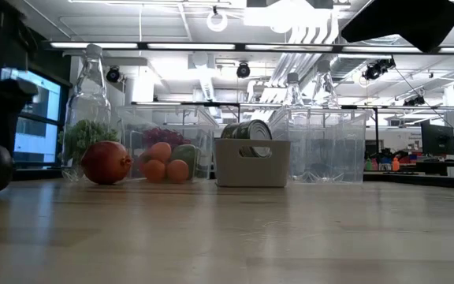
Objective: Pick & Place Food Item
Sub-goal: Put the plum into the left transparent bin
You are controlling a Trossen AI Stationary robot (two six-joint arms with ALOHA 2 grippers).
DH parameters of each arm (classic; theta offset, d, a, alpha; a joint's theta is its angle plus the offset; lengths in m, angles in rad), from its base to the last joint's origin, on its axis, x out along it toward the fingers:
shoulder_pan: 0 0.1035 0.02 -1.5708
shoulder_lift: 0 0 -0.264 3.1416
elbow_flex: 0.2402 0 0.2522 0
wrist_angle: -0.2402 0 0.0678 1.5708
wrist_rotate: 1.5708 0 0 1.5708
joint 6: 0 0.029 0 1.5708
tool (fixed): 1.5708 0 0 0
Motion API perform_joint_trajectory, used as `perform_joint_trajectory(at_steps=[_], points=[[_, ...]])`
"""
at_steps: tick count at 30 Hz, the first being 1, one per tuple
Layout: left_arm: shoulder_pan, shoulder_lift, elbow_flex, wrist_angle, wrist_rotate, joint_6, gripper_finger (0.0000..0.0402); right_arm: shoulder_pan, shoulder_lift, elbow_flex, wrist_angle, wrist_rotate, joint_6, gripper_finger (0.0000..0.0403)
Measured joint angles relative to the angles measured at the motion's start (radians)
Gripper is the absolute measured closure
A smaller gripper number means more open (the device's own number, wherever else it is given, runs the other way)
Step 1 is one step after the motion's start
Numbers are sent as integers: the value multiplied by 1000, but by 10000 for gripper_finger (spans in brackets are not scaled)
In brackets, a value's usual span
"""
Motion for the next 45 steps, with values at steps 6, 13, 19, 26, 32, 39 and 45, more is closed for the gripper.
perform_joint_trajectory(at_steps=[6,13,19,26,32,39,45], points=[[83,0,-65,94,13,30,11,2,0,0,2,0,0,210],[116,-3,-116,162,62,68,27,-4,0,0,2,0,-32,210],[163,-3,-131,170,137,68,60,-16,24,0,1,1,-36,210],[174,-2,-133,170,155,88,134,-61,84,1,51,-50,-43,210],[175,-15,-134,180,125,105,160,-96,122,1,105,-132,-49,210],[179,-121,-138,172,124,132,156,-104,135,0,120,-156,-87,210],[178,-189,-116,420,122,218,155,-103,135,0,123,-155,-131,210]])
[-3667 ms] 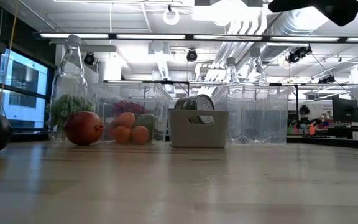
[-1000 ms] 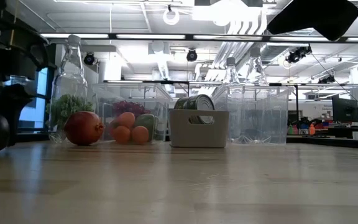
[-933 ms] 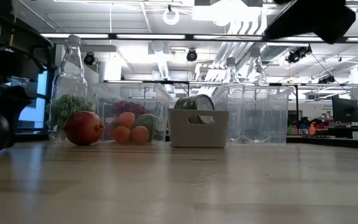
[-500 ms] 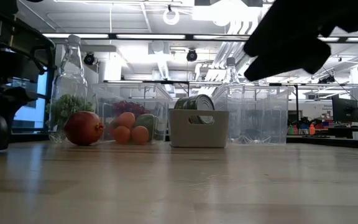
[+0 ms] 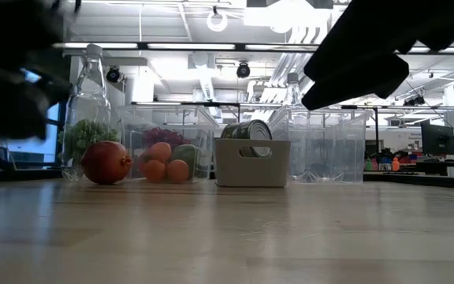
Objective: Pick & Place Food Item
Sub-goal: Put the plum into the left transparent bin
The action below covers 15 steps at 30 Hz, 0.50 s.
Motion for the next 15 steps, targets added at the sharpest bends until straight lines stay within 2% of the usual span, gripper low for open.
perform_joint_trajectory(at_steps=[3,8,11,15], points=[[18,-1,38,97,-24,149,155,-1,0,0,7,1,-23,210],[200,0,169,36,-83,168,154,-5,0,0,27,-3,-29,210],[350,12,255,16,-19,247,154,-5,0,0,29,-20,-33,210],[589,47,365,-39,66,262,154,-5,0,0,25,-26,-33,210]])
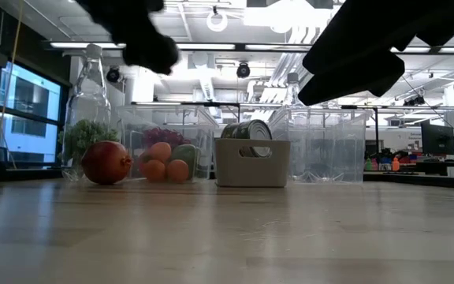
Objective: Pick & Place Food Item
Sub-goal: Put the plum into the left transparent bin
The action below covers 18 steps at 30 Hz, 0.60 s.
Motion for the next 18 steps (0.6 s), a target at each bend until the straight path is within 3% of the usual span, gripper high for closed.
perform_joint_trajectory(at_steps=[4,10,18], points=[[141,78,55,34,64,46,154,0,0,0,-8,-11,-13,210],[256,172,60,113,-31,-87,136,1,-1,0,-7,-21,-27,210],[276,212,60,127,-49,-59,91,6,-2,0,10,-16,-18,210]])
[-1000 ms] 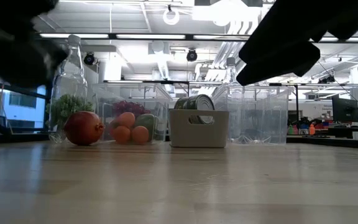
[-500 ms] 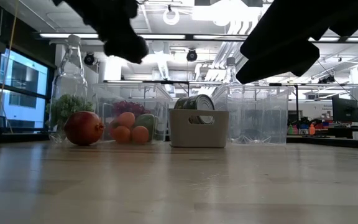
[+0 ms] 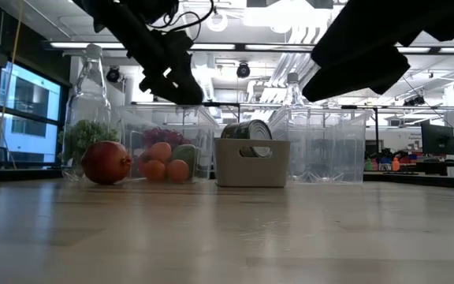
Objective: Pick & Place Food Item
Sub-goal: Put the plum into the left transparent bin, then put the plastic bottle into the right transparent bin
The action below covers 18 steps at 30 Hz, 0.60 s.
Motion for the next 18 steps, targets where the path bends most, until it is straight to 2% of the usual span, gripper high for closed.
perform_joint_trajectory(at_steps=[6,10,14,18], points=[[1,3,2,6,-69,13,49,5,0,0,24,0,21,210],[1,2,3,12,-140,18,37,10,0,0,24,-1,29,210],[-15,-8,32,15,-96,119,36,18,0,0,24,6,29,210],[-88,-26,100,-57,-49,198,36,27,0,0,24,25,29,210]])
